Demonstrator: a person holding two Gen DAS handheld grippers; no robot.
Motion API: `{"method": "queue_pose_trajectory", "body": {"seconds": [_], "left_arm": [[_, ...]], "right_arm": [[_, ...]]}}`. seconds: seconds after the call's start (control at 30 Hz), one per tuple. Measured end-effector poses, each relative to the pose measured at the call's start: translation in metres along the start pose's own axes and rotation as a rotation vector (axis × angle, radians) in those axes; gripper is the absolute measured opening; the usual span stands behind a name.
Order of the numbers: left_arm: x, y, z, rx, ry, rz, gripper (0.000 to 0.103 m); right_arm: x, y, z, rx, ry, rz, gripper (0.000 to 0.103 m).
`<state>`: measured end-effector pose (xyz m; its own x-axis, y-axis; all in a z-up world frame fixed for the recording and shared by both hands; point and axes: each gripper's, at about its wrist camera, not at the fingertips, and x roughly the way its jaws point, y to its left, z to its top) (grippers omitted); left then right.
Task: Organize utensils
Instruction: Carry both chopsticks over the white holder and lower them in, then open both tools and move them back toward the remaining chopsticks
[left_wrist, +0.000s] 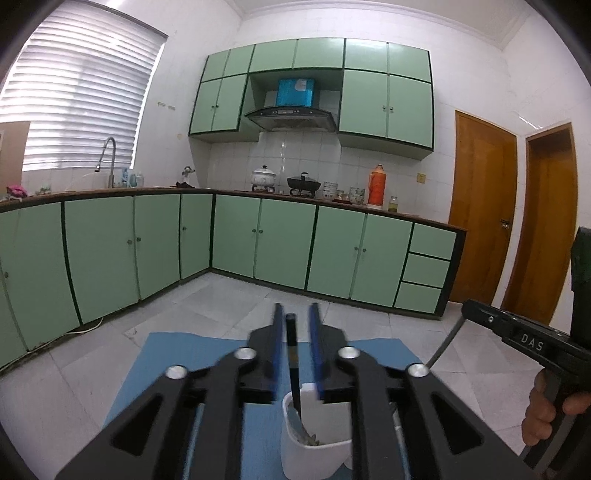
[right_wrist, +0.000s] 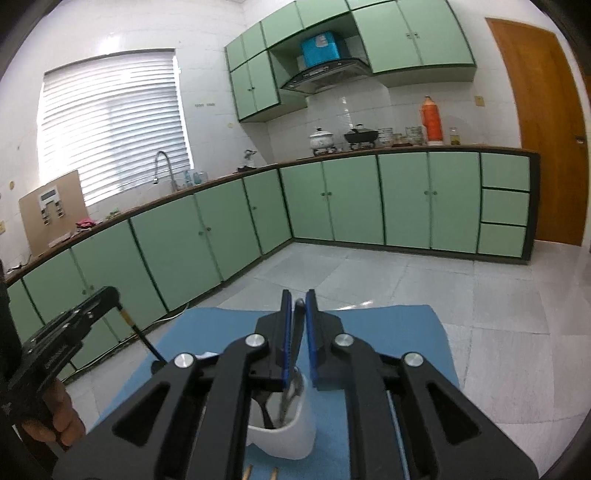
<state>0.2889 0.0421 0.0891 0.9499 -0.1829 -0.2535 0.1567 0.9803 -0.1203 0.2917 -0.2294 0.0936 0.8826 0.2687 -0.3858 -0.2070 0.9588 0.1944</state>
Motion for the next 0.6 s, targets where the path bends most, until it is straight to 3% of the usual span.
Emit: {"method": "queue_pose_trajectory", "body": {"seconds": [0.07,0.2,0.37,0.43,0.6], "left_arm": [[-0.003,0.002,0.000,-0.007,-0.002,0.002,0.038],[-0.012,0.007,-0.003,-0.022,-0.015,0.007,0.054],[-0.031,0.009,-0.008,-0.026,-0.040,0.020,0.070],[-0.041,0.007,-0.012,-0.021,-0.044,0.025,0.076],[-0.064,0.000,-0.033,-0.013,-0.032,0.018,0.088]], "right_arm": [[-0.003,-0.003,-0.003,0.007,-0.002,-0.006,0.018],[-0.014,-0.007,-0.008,0.009,-0.028,-0.025,0.047],[-0.031,-0.003,-0.018,-0.011,-0.052,-0.034,0.063],[-0.040,0.000,-0.025,-0.020,-0.059,-0.039,0.075],[-0.061,0.006,-0.051,-0.040,-0.063,-0.031,0.086]]}}
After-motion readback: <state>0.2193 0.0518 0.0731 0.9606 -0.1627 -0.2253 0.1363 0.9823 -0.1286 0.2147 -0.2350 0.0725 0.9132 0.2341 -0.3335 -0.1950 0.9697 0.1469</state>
